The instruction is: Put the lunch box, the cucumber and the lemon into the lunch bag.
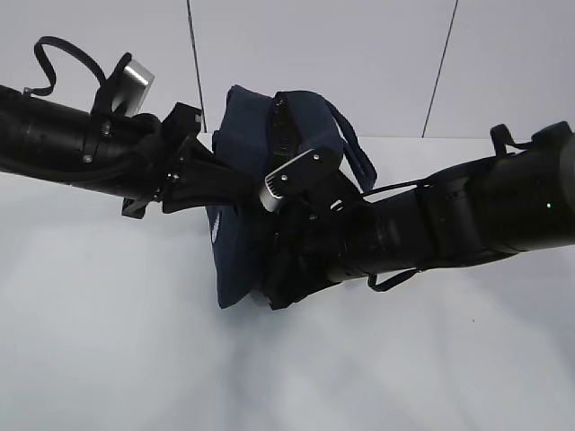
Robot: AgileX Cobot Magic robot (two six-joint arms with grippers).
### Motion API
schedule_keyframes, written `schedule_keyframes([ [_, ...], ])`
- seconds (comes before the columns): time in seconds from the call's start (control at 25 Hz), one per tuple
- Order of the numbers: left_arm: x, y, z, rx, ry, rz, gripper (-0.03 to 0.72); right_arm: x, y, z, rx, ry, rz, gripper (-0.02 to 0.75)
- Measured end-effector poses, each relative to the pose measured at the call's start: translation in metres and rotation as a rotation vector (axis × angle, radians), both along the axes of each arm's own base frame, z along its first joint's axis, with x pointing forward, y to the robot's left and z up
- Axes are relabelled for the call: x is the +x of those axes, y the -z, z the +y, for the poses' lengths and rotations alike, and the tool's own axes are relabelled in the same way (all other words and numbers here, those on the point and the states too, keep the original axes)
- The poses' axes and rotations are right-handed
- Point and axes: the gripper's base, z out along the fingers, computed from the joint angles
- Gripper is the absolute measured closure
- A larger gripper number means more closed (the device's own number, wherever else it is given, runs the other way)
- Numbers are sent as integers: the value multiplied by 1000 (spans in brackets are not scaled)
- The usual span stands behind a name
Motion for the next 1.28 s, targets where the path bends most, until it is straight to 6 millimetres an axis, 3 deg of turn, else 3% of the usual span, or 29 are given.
schedule_keyframes([
  [0.72,0,3,2,51,10,-19,670,0,1,-1,31,74,64,733],
  [1.28,2,9,6,138,1,-56,670,-11,-11,1,41,-24,107,733],
])
